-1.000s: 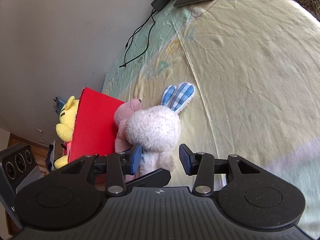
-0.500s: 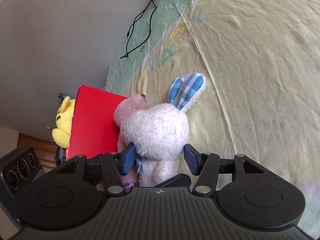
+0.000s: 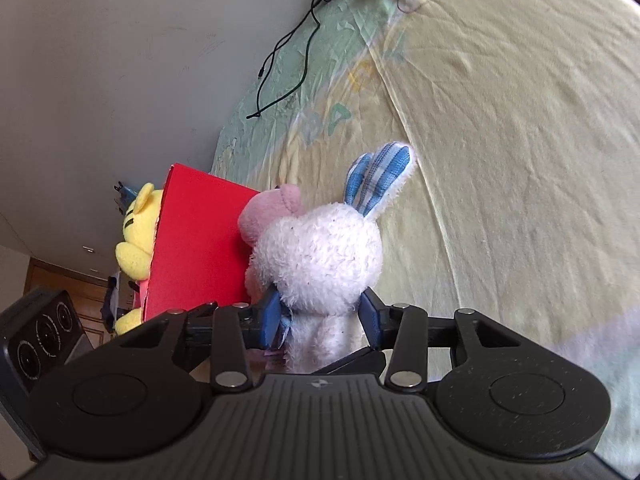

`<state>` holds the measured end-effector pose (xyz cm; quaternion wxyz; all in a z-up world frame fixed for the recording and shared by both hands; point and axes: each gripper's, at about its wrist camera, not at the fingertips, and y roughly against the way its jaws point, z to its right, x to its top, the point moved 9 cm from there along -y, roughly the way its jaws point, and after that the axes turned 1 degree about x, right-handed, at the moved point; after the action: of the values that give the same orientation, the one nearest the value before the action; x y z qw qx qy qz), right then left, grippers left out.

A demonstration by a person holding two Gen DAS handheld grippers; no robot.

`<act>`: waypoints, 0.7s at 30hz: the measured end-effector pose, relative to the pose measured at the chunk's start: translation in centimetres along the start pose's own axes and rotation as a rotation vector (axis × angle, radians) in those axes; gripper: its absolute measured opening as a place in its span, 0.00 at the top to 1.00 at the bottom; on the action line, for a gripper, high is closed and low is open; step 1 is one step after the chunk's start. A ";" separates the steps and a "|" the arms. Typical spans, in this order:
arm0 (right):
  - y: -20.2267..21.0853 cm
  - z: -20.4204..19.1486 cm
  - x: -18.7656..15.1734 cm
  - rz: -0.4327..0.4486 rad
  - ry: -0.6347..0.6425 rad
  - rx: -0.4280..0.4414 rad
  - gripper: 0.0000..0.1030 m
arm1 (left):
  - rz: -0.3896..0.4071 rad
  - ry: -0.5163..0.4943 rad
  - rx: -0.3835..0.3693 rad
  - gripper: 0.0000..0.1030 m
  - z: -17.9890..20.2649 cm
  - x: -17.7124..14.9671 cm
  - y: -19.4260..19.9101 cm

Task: Organize objects
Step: 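Lift the white bunny with the right gripper and carry it over the red box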

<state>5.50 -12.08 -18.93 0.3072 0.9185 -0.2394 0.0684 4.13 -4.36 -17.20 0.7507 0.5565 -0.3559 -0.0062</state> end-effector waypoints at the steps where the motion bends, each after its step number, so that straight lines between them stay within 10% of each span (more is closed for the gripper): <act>1: 0.3 -0.1 -0.1 0.007 0.007 -0.005 0.57 | 0.003 -0.004 -0.005 0.22 0.3 -0.1 0.2; 21: 3.3 -2.5 -5.3 0.029 0.055 -0.047 0.57 | 0.030 -0.046 -0.073 0.22 3.2 -4.4 4.9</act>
<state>-0.75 -10.79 -16.60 0.3343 0.9052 -0.2456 0.0922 -2.76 -3.37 -15.02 0.7623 0.5229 -0.3808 -0.0205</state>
